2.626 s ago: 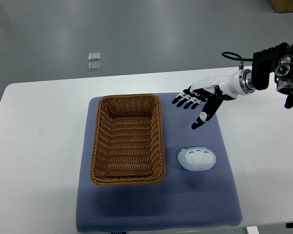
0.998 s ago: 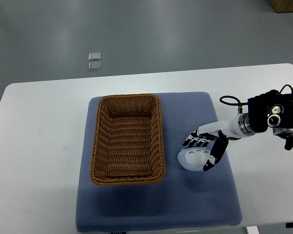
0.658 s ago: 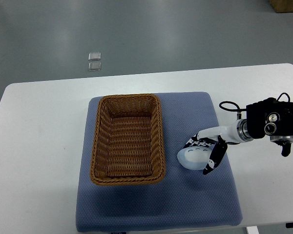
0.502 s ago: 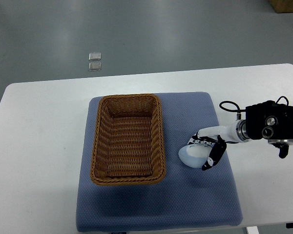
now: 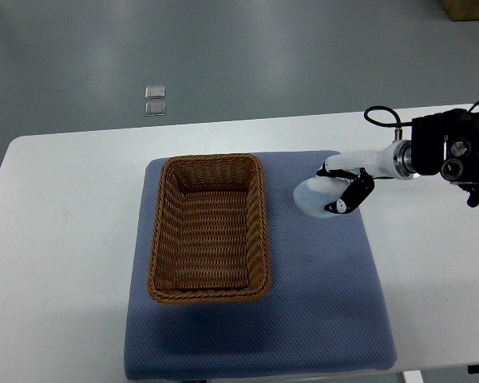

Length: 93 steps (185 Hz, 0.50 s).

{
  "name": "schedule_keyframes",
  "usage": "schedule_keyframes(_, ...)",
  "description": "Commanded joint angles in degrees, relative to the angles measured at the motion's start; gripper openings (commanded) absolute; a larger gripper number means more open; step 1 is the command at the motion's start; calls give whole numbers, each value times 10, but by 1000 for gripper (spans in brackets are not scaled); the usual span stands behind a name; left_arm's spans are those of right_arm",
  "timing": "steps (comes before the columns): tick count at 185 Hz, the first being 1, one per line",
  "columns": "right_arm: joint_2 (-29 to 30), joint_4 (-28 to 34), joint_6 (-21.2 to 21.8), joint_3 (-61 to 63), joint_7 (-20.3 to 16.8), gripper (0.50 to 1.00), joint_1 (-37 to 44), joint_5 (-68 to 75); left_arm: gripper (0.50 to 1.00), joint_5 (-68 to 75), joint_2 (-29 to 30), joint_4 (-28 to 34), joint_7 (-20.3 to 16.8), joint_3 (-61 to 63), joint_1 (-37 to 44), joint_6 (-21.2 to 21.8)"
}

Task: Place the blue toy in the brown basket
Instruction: 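Lift the held toy and carry it over the wicker basket, then lower the toy into the basket and open the right hand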

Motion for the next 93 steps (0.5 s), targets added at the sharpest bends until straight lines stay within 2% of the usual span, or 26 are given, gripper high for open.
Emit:
schedule_keyframes(1, 23, -2, 4, -1, 0, 500, 43, 1, 1000, 0, 0, -3, 0, 0, 0, 0)
schedule_keyframes(20, 66, -13, 7, -2, 1, 500, 70, 10, 1000, 1, 0, -3, 0, 0, 0, 0)
schedule_keyframes(53, 176, -66, 1, -4, 2, 500, 99, 74, 1000, 0, 0, -3, 0, 1, 0, 0)
schedule_keyframes(93, 298, -146, -16, -3, 8, 500, 75, 78, 1000, 0, 0, -3, -1, 0, 0, -1)
